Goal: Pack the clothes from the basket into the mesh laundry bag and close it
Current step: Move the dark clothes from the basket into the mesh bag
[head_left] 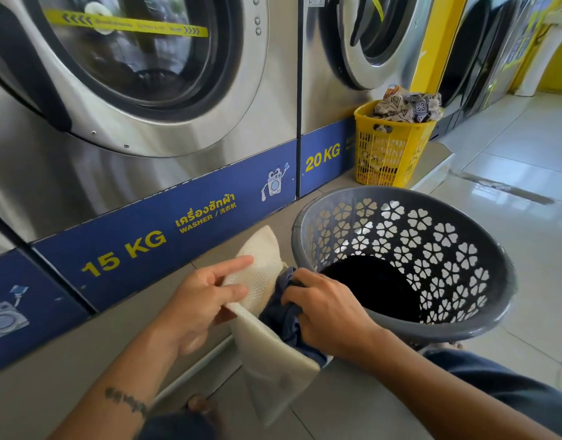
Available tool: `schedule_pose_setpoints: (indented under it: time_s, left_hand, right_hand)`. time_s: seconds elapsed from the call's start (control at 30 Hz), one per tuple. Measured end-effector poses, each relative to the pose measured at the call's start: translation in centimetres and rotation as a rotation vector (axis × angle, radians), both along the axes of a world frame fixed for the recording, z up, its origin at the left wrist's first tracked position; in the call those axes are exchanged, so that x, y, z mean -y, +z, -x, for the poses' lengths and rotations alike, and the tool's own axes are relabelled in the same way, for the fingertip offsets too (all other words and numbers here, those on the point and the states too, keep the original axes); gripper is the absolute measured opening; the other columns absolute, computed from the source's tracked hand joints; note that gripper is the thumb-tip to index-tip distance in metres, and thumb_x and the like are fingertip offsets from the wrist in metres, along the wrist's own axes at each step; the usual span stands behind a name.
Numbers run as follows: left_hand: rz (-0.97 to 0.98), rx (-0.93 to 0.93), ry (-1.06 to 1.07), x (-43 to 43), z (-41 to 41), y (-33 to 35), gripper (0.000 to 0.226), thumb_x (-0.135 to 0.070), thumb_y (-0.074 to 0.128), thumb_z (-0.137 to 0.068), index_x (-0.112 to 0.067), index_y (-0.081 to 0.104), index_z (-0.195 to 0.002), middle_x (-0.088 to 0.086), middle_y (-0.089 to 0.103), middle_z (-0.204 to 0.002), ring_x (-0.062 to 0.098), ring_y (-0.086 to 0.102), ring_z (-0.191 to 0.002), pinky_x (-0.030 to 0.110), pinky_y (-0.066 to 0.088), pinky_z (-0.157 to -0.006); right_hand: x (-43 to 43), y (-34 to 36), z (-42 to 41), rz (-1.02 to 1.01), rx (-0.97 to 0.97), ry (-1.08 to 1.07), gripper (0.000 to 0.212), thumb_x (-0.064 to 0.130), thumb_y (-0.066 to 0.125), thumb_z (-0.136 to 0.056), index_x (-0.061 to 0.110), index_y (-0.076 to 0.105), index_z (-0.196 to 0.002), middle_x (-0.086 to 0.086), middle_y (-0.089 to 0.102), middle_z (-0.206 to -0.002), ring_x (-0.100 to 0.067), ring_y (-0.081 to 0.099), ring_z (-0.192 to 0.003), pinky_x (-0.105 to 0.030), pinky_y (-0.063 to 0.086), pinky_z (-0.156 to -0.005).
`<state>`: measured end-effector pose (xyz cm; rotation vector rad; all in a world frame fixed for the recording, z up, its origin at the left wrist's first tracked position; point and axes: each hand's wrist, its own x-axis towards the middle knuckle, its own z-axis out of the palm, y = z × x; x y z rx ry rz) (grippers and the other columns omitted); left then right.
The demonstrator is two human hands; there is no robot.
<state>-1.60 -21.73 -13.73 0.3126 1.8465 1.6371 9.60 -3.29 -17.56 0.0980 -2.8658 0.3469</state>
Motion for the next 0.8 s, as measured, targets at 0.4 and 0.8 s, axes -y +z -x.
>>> schedule_pose_setpoints:
  time_s: [0.4, 0.8]
  left_hand:
    - [0.816, -0.380, -0.165, 3.6, 1.4, -10.3, 0.057, -0.006, 0.051, -0.088, -0.032, 0.055, -0.139, 0.004, 0.049, -0.149, 0.026, 0.048, -0.134, 0.039, 0.042, -0.111]
    - [0.679, -0.764, -0.250, 0.3, 0.9, -9.1, 0.062, -0.005, 0.056, -0.088, -0.024, 0.046, -0.147, -0.003, 0.051, -0.143, 0.024, 0.049, -0.131, 0.038, 0.042, -0.109]
  right_hand:
    - [4.2, -7.5, -1.1, 0.143, 0.397, -0.012, 0.024, 0.007, 0.059, -0.084, 0.018, 0.074, -0.101, -0.005, 0.064, -0.104, -0.029, 0.062, -0.089, -0.037, 0.052, -0.068]
    - [4.0, -12.9, -0.3, 0.095, 0.841, -0.005, 0.091, 0.034, 0.062, -0.083, 0.049, 0.009, -0.156, 0.001, 0.024, -0.163, -0.035, 0.022, -0.147, -0.059, 0.008, -0.120]
